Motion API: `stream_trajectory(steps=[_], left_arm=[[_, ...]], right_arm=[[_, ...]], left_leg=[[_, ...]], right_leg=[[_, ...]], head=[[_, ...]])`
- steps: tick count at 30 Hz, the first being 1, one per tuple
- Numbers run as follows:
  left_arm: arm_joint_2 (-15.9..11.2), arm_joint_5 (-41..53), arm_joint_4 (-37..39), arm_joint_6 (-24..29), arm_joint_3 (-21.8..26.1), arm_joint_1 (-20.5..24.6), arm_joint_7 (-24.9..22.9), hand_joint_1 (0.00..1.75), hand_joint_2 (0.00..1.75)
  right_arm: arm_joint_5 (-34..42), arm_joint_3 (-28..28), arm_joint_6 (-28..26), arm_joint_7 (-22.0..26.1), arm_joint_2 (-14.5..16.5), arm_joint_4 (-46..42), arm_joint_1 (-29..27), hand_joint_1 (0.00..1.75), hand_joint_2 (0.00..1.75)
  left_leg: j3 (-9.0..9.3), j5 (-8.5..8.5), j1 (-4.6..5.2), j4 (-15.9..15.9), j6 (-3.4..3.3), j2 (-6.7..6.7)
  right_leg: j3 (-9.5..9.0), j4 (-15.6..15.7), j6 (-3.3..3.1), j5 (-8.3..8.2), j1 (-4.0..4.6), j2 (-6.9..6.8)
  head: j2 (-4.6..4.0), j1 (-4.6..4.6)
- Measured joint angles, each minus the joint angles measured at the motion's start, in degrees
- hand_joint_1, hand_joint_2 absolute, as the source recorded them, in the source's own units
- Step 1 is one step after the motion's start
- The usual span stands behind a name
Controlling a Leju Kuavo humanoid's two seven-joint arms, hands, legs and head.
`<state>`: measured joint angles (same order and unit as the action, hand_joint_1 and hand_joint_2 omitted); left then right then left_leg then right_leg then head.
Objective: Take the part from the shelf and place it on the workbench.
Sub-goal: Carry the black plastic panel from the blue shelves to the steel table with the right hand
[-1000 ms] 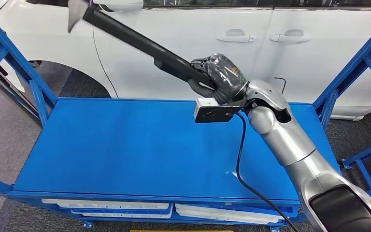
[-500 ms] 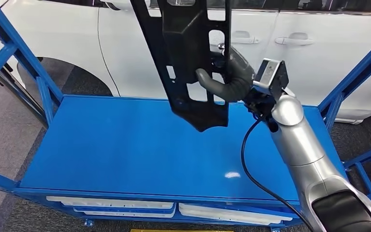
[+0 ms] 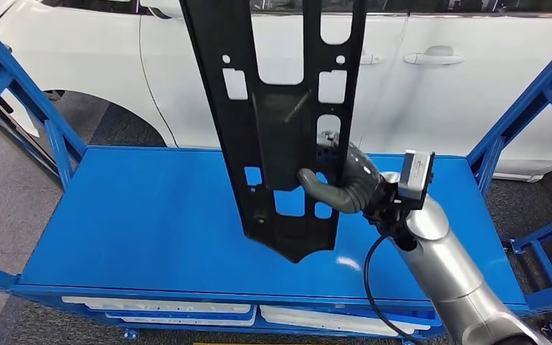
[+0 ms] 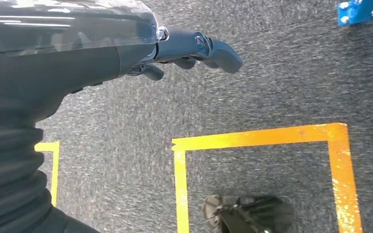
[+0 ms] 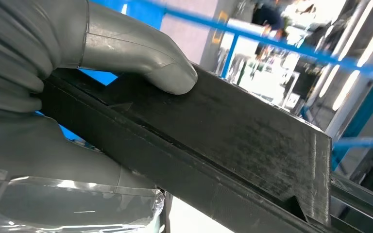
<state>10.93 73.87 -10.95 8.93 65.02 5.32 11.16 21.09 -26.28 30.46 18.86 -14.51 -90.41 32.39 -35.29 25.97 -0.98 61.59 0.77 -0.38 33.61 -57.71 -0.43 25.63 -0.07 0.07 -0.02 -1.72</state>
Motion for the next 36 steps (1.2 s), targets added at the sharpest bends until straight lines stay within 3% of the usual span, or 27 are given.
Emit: stream_trajectory(steps=[2, 4, 6, 9, 10, 11, 12, 14, 16, 19, 21, 22, 24, 26, 27, 28, 30, 31, 32, 36], left_arm=[[0.0, 0.2, 0.0, 0.0, 0.0, -0.1, 0.1, 0.0, 1.75], [0.0, 0.8, 0.0, 0.2, 0.0, -0.2, 0.0, 0.0, 1.75], [0.0, 1.1, 0.0, 0.4, -0.1, -0.1, 0.0, 0.0, 1.75], [0.0, 0.7, 0.0, 0.5, -0.1, 0.3, 0.0, 0.0, 1.75], [0.0, 0.4, 0.0, 0.4, -0.1, 0.3, -0.1, 0.0, 1.75], [0.0, 0.3, 0.0, 0.4, 0.0, 0.3, -0.2, 0.0, 1.75], [0.0, 0.2, 0.0, 0.3, 0.0, 0.3, -0.3, 0.0, 1.75], [0.0, 0.2, 0.0, 0.3, 0.0, 0.4, -0.6, 0.0, 1.75], [0.0, 0.2, 0.0, 0.3, 0.0, 0.5, -0.8, 0.0, 1.75], [0.0, 0.1, 0.0, 0.2, 0.0, 0.6, -1.2, 0.0, 1.75], [0.0, 0.0, 0.0, 0.2, 0.0, 0.6, -1.3, 0.0, 1.75], [0.0, -0.1, 0.0, 0.2, 0.0, 0.6, -1.3, 0.0, 1.75], [0.0, -0.2, 0.0, 0.2, 0.0, 0.6, -1.3, 0.0, 1.75], [0.0, -0.3, 0.0, 0.2, 0.1, 0.4, -1.3, 0.0, 1.75], [0.0, -0.4, 0.0, 0.1, 0.1, 0.4, -1.3, 0.0, 1.75], [0.0, -0.4, 0.0, 0.1, 0.1, 0.4, -1.3, 0.0, 1.75], [0.0, -0.5, 0.0, 0.1, 0.1, 0.4, -1.4, 0.0, 1.75], [0.0, -0.5, 0.0, 0.1, 0.1, 0.5, -1.4, 0.0, 1.75], [0.0, -0.6, 0.0, 0.1, 0.2, 0.5, -1.5, 0.0, 1.75], [-0.1, -0.9, 0.0, 0.2, 0.4, 0.3, -2.2, 0.0, 1.75]], right_arm=[[-1.0, -0.8, 0.4, 1.2, -0.3, -2.7, -3.9, 1.71, 1.75], [-1.8, -2.1, 0.4, 1.8, -0.6, -5.0, -7.0, 1.71, 1.75], [-2.0, -3.0, 0.1, 1.8, -0.7, -6.8, -8.4, 1.71, 1.75], [-1.8, -3.9, -0.5, 1.2, -0.7, -8.0, -9.2, 1.71, 1.75], [-1.7, -4.1, -0.6, 0.9, -0.7, -8.2, -9.4, 1.71, 1.75], [-1.5, -4.3, -0.7, 0.8, -0.7, -8.2, -9.6, 1.71, 1.75], [-1.3, -4.5, -0.7, 0.7, -0.7, -8.3, -9.7, 1.71, 1.75], [-1.0, -4.8, -0.7, 0.5, -0.7, -8.6, -9.6, 1.71, 1.75], [-0.9, -5.0, -0.7, 0.5, -0.8, -8.9, -9.5, 1.71, 1.75], [-0.4, -5.1, -0.8, 0.3, -0.8, -9.3, -9.5, 1.71, 1.75], [0.1, -5.2, -1.0, -0.1, -0.8, -9.4, -9.4, 1.71, 1.75], [0.4, -5.2, -1.1, -0.2, -0.8, -9.4, -9.4, 1.71, 1.75], [0.9, -5.2, -1.4, -0.4, -0.8, -9.5, -9.3, 1.71, 1.75], [1.3, -5.2, -1.7, -0.7, -0.8, -9.5, -9.4, 1.71, 1.75], [1.5, -5.2, -1.7, -0.7, -0.8, -9.5, -9.5, 1.71, 1.75], [1.7, -5.3, -1.7, -0.7, -0.8, -9.5, -9.5, 1.71, 1.75], [1.9, -5.3, -1.8, -0.7, -0.8, -9.5, -9.5, 1.71, 1.75], [2.1, -5.3, -1.8, -0.7, -0.8, -9.5, -9.4, 1.71, 1.75], [2.3, -5.3, -1.9, -0.7, -0.8, -9.5, -9.4, 1.71, 1.75], [3.3, -5.2, -2.2, -0.4, -0.9, -9.5, -9.3, 1.71, 1.75]], left_leg=[[1.41, -0.33, 0.22, -2.9, -0.49, -0.07], [1.43, -0.44, 0.27, -3.2, -1.08, -0.06], [1.61, -0.69, 0.12, -3.7, -1.73, 0.04], [1.72, -0.81, 0.05, -3.9, -2.18, 0.18], [1.72, -0.81, 0.06, -3.9, -2.2, 0.19], [1.73, -0.8, 0.06, -3.8, -2.21, 0.18], [1.76, -0.78, 0.06, -3.8, -2.19, 0.15], [1.88, -0.67, 0.05, -3.6, -2.02, 0.06], [1.86, -0.53, 0.25, -3.5, -1.57, 0.01], [1.91, -0.53, 0.36, -3.6, -0.65, 0.06], [1.56, 0.52, 0.34, -2.4, -0.09, 0.07], [0.7, 1.92, 0.34, -0.3, 0.13, 0.08], [-2.54, 5.8, 0.27, 7.1, 0.39, 0.08], [-5.15, 7.56, 0.26, 12.8, 0.54, 0.08], [-5.14, 6.84, 0.25, 12.9, 0.54, 0.08], [-4.04, 5.13, 0.25, 10.6, 0.47, 0.09], [-0.24, 1.39, 0.32, 2.7, 0.16, 0.08], [1.23, 0.42, 0.35, -0.4, -0.1, 0.05], [2.04, 0.08, 0.39, -2.3, -0.35, 0.02], [2.22, -0.01, 0.29, -3.3, -1.55, -0.02]], right_leg=[[0.12, -0.2, 0.5, 0.17, 0.17, -0.07], [0.22, -0.2, 1.09, 0.24, 0.09, -0.04], [0.89, -1.8, 1.68, 1.55, -0.11, -0.02], [5.5, -12.0, 2.4, 6.72, -0.36, -0.03], [7.03, -15.3, 2.56, 7.74, -0.46, -0.03], [7.71, -16.6, 2.63, 7.7, -0.55, -0.04], [7.3, -15.8, 2.63, 6.61, -0.64, -0.04], [3.54, -8.1, 2.31, 2.73, -0.71, -0.06], [0.33, -1.4, 1.77, 0.5, -0.46, -0.06], [-0.12, -0.2, 0.94, 0.37, -0.21, 0.05], [-0.36, 0.3, 0.19, 0.09, -0.45, -0.02], [-0.49, 0.5, -0.14, -0.04, -0.59, -0.09], [-0.54, 0.6, -0.5, -0.06, -0.52, -0.2], [-0.51, 0.5, -0.57, -0.02, -0.38, -0.2], [-0.52, 0.5, -0.57, 0.0, -0.33, -0.18], [-0.56, 0.4, -0.53, 0.05, -0.31, -0.13], [-0.58, 0.1, -0.25, 0.29, -0.17, -0.02], [-0.47, -0.1, 0.0, 0.4, -0.04, 0.03], [-0.3, -0.3, 0.25, 0.46, 0.08, 0.07], [0.26, -1.2, 1.36, 1.09, 0.05, 0.08]], head=[[0.0, 0.01], [0.0, -0.01], [0.0, 0.0], [0.01, 0.01], [0.01, 0.01], [0.01, 0.01], [0.01, 0.01], [0.0, 0.01], [0.0, 0.01], [0.0, 0.0], [0.01, -0.01], [0.01, -0.01], [0.01, -0.01], [0.0, -0.01], [0.0, -0.01], [0.0, -0.01], [0.0, -0.01], [0.01, -0.01], [0.01, 0.0], [0.01, 0.0]])
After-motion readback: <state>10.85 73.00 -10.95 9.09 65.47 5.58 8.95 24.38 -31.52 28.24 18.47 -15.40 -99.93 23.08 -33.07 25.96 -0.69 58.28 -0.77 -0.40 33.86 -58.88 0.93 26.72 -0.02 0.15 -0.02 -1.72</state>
